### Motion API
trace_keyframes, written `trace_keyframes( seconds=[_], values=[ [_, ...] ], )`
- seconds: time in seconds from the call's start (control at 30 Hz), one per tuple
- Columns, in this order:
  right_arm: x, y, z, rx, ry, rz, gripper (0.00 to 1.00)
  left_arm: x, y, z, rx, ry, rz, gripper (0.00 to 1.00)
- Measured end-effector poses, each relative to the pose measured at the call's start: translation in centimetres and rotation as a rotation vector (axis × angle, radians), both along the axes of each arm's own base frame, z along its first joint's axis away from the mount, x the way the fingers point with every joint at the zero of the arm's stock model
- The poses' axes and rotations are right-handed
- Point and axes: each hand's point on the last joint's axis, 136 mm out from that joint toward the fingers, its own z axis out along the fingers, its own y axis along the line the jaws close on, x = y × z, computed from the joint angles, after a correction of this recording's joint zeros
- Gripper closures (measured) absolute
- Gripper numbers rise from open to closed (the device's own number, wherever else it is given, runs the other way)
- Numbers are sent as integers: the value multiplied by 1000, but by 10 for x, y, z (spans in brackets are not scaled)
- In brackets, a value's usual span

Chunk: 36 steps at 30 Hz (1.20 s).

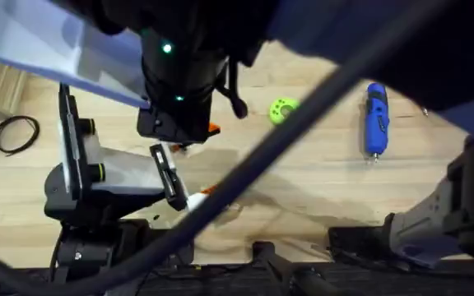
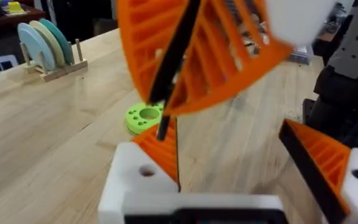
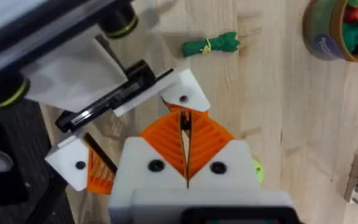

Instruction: Pick up the gripper from the table and insert it into the empty holder that is missing its gripper. Then pick up a screw, insert it into the mounting hole, and use the screwdriver to tighten it. Finally, clean up the table by picking up the vegetable and placing it into the bucket.

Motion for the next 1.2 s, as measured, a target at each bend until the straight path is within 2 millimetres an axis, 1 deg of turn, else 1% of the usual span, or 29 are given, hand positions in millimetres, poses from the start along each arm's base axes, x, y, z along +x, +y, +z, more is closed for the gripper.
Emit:
trace_keyframes(
  seconds=[0.17,0.5,0.8,1.2],
  values=[
    [1,3,-9,-25,0,26,996,0,0,0,0,0,0,15],
    [6,1,-12,-35,0,27,996,0,0,0,0,1,0,14],
    [9,3,-22,-58,11,25,996,0,0,0,0,0,0,15],
    [7,4,-23,-52,28,30,996,0,0,0,0,0,0,15]
  ],
)
